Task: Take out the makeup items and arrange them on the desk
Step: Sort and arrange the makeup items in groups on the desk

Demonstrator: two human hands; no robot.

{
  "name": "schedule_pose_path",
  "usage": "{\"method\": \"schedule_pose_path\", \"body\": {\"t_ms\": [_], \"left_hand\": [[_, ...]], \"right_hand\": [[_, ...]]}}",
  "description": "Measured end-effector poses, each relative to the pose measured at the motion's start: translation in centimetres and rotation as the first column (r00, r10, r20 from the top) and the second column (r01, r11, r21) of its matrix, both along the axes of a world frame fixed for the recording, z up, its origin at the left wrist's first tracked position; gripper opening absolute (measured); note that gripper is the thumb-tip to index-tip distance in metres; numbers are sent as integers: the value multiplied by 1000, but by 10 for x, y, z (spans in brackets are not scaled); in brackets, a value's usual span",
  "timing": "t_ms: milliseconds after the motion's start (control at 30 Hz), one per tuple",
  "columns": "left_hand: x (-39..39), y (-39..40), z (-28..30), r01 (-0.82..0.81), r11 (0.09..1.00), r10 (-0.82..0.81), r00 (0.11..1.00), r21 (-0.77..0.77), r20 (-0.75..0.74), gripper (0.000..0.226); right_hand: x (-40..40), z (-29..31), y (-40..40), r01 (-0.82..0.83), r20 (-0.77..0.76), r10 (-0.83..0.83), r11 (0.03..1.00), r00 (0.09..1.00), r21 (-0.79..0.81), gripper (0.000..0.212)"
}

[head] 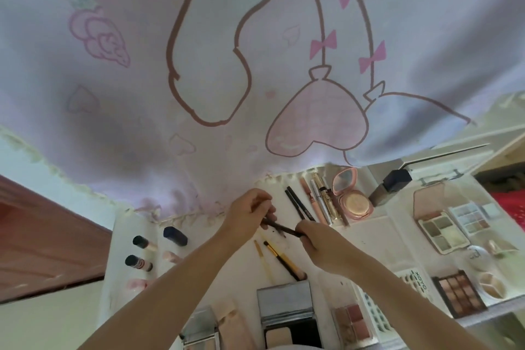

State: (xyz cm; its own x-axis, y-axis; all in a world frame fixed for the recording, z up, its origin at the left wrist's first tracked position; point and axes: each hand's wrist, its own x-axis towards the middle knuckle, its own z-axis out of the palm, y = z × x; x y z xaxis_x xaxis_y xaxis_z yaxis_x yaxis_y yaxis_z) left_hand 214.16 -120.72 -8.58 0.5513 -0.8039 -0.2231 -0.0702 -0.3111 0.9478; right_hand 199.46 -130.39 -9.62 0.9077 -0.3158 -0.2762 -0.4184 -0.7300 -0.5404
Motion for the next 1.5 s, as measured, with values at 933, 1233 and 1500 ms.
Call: {"method": "schedule_pose_path", "body": {"t_ms": [933,1233,1500], "left_hand": [[66,44,65,395,730,-628,711,558,318,31],[21,23,39,541,710,-673,711,450,206,26],[17,25,30,547,702,-675,714,455,183,25]], "right_hand": [[-96,51,-70,222,-81,-213,968,974,120,25],[-44,48,-31,74,52,-84,981,995,178,25],[-35,43,-27,-11,4,10,987,1000,161,21]]}}
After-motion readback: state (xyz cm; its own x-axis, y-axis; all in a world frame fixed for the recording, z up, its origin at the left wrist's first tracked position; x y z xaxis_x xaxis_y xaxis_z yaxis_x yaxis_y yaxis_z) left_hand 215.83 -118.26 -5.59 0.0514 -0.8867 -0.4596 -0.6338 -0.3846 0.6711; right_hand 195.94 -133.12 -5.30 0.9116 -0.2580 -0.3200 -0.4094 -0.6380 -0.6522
